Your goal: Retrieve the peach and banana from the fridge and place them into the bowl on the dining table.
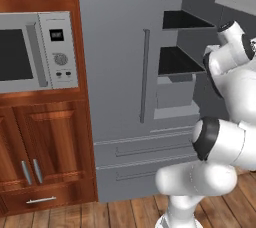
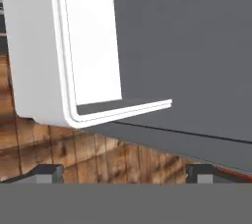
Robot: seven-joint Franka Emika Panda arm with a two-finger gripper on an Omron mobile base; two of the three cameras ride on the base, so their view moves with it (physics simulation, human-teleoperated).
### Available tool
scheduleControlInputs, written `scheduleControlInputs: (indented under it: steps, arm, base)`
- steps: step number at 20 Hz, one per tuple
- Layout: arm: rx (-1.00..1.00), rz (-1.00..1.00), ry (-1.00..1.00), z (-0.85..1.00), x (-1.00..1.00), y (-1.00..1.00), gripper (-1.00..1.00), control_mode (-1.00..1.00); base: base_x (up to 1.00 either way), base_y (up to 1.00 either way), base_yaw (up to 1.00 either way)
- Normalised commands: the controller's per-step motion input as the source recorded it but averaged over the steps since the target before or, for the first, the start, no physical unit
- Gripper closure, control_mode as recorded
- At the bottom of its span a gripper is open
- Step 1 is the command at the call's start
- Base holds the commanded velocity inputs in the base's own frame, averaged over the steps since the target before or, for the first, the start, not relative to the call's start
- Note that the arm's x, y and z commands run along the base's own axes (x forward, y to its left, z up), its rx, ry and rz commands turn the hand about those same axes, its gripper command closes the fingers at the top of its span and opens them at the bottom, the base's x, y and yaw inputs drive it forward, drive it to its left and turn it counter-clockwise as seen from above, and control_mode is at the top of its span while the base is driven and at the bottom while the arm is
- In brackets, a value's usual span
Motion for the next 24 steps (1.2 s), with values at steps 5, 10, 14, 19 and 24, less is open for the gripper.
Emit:
scheduleControlInputs:
  steps: [5,10,14,19,24]
  arm:
    - [0.15,0.01,-0.28,-0.02,-0.27,0.65,-1.0,-1.0]
    - [0.08,0.0,-0.5,0.04,-0.29,1.0,-1.0,-1.0]
    - [0.08,0.0,-0.56,-0.18,-0.29,1.0,-1.0,-1.0]
    - [0.23,0.03,-0.37,-0.53,-0.21,1.0,-1.0,-1.0]
    - [0.05,0.22,-0.18,-0.2,-0.24,0.96,-1.0,-1.0]
  base:
    - [0.0,0.0,0.0]
    - [0.0,0.0,0.0]
    - [0.0,0.0,0.0]
    - [0.0,0.0,0.0]
    - [0.0,0.0,0.0]
